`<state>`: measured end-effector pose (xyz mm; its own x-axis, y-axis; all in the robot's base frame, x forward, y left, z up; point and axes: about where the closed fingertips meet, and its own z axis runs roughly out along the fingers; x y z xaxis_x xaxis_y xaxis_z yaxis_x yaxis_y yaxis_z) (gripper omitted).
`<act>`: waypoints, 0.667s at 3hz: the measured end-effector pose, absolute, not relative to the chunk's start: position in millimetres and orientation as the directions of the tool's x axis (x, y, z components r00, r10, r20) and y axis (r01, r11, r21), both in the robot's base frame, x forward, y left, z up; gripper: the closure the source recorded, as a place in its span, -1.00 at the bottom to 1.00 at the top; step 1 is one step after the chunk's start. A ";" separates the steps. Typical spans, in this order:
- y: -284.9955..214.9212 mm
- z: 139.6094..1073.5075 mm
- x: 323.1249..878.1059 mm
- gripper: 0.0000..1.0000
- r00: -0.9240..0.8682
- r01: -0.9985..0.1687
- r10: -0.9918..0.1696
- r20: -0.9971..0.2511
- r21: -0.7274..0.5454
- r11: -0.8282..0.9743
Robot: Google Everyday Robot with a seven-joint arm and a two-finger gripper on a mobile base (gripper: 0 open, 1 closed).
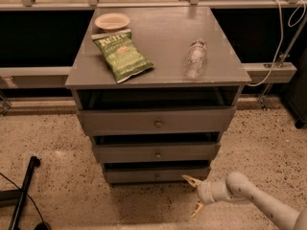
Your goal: Open bottom drawer
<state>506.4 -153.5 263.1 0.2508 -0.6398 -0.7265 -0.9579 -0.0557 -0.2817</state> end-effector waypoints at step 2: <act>-131.7 257.4 557.3 -1.00 0.327 -0.916 -0.730 -0.601 -0.390 -0.090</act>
Offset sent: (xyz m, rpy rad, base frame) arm 0.0846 0.0295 -0.0046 -0.2262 -0.1628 -0.0864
